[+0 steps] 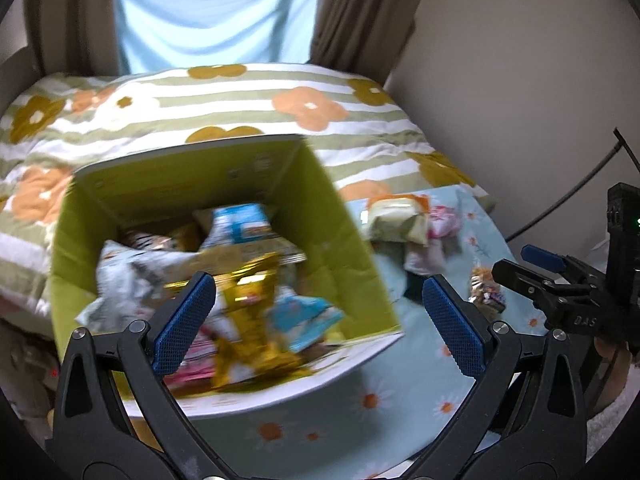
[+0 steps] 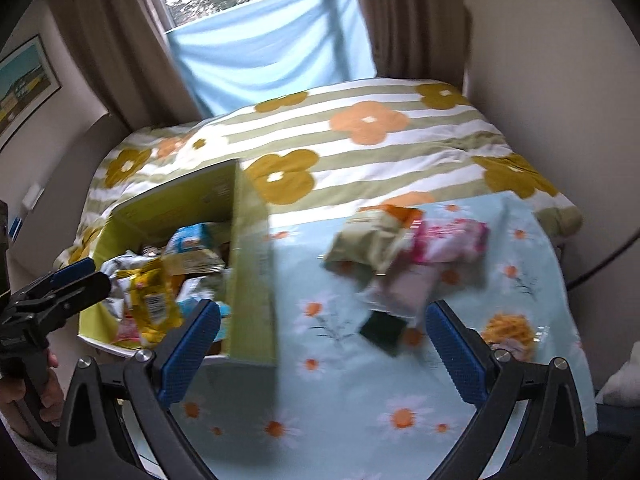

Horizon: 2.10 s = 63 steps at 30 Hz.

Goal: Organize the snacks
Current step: 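Withdraw both grippers from the box back toward the remaining snacks, then grasp the beige-orange pack with left gripper while right grasps pink strawberry pack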

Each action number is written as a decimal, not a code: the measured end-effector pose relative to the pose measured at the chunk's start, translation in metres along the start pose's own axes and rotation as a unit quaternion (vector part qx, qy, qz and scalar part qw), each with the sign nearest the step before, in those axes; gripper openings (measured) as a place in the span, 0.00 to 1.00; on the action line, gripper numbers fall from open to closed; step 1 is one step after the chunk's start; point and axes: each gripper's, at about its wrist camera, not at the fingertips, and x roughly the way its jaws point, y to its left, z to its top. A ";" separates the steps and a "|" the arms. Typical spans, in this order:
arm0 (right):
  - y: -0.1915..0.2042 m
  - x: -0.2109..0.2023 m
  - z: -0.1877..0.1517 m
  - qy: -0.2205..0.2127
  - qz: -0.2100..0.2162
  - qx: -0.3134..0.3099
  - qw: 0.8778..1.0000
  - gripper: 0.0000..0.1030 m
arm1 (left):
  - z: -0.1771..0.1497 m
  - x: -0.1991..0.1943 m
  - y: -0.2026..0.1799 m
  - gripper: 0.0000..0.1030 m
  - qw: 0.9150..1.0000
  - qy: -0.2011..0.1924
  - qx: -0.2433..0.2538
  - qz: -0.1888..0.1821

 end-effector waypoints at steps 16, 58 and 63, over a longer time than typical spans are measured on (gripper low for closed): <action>-0.146 0.000 0.030 0.007 0.016 -0.019 1.000 0.99 | 0.032 0.086 -0.148 1.00 1.000 0.021 0.001 0.016; -0.211 0.194 0.060 0.151 0.062 0.131 0.978 0.99 | 0.055 0.308 -0.132 0.78 0.974 0.206 0.065 0.068; -0.202 0.198 0.061 0.153 0.049 0.123 0.979 0.99 | 0.057 0.303 -0.126 0.74 0.978 0.194 0.039 0.067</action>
